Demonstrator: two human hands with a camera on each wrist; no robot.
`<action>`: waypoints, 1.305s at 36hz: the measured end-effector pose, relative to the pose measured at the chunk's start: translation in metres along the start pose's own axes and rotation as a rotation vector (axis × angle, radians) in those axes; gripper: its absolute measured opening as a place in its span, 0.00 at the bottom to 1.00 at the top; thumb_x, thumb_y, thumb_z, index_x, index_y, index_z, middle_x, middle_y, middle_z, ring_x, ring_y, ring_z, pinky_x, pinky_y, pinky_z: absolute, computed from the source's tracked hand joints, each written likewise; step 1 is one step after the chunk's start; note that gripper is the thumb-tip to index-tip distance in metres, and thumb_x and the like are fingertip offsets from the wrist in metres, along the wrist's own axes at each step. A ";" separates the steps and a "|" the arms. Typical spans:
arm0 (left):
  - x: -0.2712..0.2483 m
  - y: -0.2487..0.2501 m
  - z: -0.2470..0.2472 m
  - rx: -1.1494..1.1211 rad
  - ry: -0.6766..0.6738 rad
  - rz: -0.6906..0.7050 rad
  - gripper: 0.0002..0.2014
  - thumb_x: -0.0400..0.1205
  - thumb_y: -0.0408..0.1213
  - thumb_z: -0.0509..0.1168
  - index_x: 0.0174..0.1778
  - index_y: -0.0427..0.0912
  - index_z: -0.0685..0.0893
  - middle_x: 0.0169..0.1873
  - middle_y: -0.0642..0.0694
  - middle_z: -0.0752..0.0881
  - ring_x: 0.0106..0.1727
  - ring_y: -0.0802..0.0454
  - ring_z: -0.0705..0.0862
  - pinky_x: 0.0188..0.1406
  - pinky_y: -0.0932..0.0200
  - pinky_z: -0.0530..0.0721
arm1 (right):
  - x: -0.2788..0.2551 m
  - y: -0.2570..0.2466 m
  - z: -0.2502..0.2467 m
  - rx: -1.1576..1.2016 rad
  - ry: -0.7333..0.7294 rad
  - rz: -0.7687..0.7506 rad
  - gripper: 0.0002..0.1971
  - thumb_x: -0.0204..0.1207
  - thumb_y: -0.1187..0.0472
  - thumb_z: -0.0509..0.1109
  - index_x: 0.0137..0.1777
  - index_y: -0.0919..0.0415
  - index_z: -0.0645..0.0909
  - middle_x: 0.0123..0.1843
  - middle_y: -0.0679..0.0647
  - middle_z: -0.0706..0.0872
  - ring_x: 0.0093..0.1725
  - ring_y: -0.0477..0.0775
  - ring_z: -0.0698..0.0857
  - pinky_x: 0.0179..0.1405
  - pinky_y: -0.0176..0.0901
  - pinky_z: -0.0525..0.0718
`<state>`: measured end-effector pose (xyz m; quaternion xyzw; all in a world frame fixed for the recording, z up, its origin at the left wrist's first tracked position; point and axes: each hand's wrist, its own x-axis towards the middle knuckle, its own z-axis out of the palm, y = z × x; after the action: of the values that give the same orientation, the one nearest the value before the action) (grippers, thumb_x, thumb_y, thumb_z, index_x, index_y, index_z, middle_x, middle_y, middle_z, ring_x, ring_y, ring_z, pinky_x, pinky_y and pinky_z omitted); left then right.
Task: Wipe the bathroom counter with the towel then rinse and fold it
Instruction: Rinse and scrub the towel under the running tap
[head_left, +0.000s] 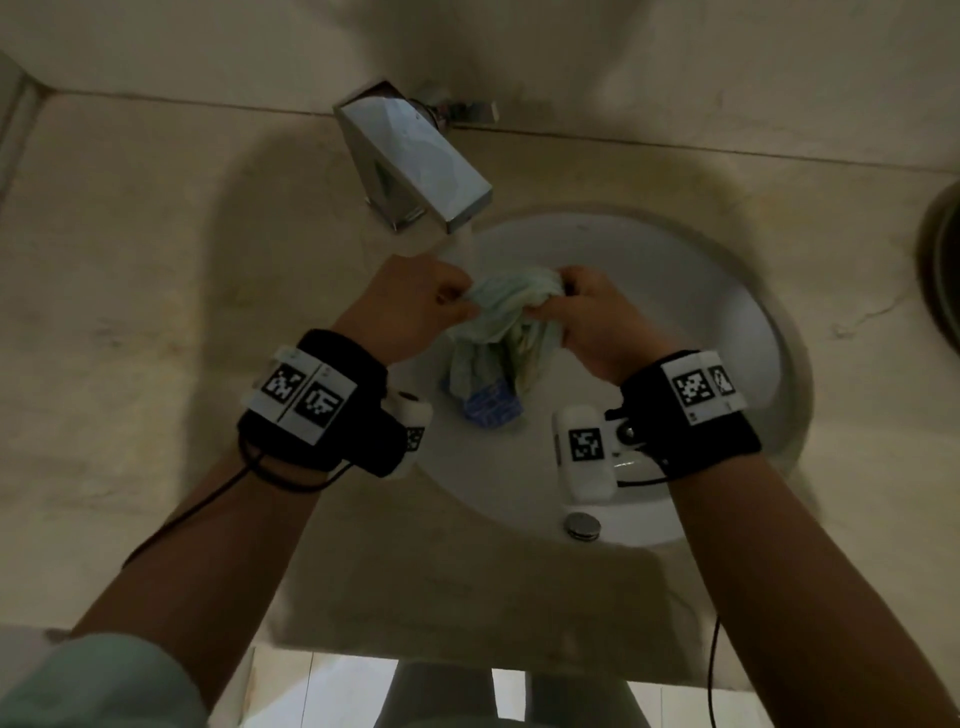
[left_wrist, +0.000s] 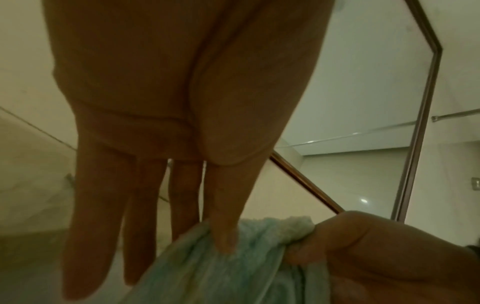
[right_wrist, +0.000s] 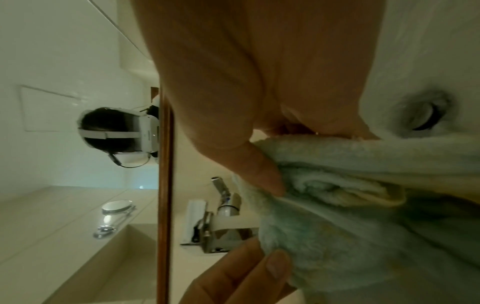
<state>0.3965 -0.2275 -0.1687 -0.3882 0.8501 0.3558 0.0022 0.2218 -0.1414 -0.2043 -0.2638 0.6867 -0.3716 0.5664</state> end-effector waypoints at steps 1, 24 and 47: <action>0.002 0.000 0.002 0.035 -0.007 -0.015 0.15 0.82 0.42 0.66 0.41 0.32 0.85 0.36 0.36 0.85 0.36 0.49 0.80 0.30 0.65 0.66 | -0.001 0.000 0.001 -0.015 0.019 0.019 0.34 0.59 0.54 0.81 0.64 0.65 0.74 0.57 0.61 0.84 0.58 0.68 0.84 0.57 0.67 0.84; 0.047 -0.005 0.057 0.474 -0.624 -0.169 0.52 0.78 0.57 0.67 0.84 0.42 0.39 0.84 0.42 0.43 0.84 0.44 0.46 0.82 0.46 0.54 | 0.020 0.057 0.012 -1.014 -0.379 0.012 0.63 0.66 0.41 0.78 0.81 0.46 0.27 0.84 0.52 0.28 0.83 0.61 0.31 0.77 0.77 0.47; 0.086 -0.038 0.112 0.373 -0.643 -0.364 0.45 0.82 0.56 0.56 0.81 0.44 0.30 0.83 0.39 0.36 0.84 0.36 0.42 0.81 0.42 0.44 | 0.072 0.105 0.041 -1.020 -0.098 -0.127 0.68 0.54 0.19 0.59 0.84 0.62 0.38 0.86 0.59 0.44 0.85 0.61 0.45 0.82 0.53 0.43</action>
<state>0.3305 -0.2334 -0.2990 -0.3944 0.7734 0.2928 0.4008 0.2518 -0.1449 -0.3346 -0.5645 0.7359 -0.0104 0.3736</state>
